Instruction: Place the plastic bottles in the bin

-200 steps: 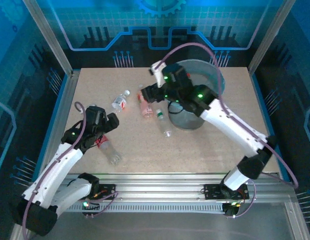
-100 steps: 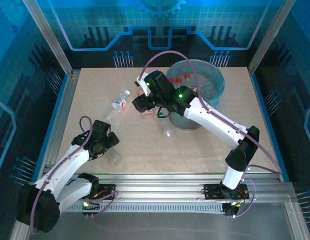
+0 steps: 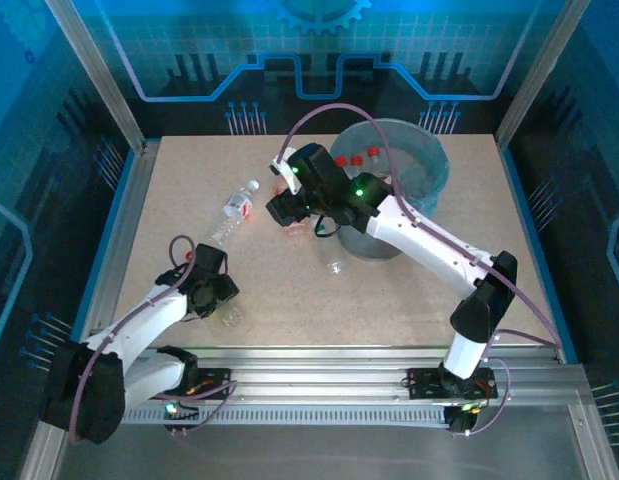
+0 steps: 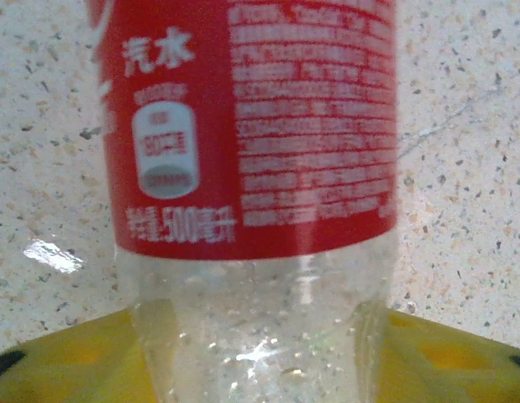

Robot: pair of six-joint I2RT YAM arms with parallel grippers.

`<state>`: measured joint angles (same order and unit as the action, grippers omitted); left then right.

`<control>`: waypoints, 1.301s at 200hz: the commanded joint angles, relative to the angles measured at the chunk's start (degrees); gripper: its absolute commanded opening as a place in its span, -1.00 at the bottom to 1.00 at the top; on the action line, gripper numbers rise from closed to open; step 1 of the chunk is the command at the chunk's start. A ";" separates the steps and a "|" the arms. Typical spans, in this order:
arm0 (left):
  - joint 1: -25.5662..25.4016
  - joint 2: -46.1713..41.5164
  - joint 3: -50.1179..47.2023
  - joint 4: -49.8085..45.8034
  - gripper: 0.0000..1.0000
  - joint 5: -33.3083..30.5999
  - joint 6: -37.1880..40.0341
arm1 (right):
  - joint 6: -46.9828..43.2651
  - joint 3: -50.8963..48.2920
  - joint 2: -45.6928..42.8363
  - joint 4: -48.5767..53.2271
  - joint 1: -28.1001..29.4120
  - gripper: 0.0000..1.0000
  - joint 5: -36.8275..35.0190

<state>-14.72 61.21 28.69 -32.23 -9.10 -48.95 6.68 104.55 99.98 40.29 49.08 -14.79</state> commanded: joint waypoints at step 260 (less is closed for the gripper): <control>-34.85 -14.52 24.09 25.22 -0.20 11.92 48.95 | 11.09 -15.43 -26.88 -24.24 -15.08 0.22 51.53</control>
<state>-48.73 47.20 52.42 -10.55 0.58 -2.57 16.69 88.90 73.12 18.70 34.70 27.68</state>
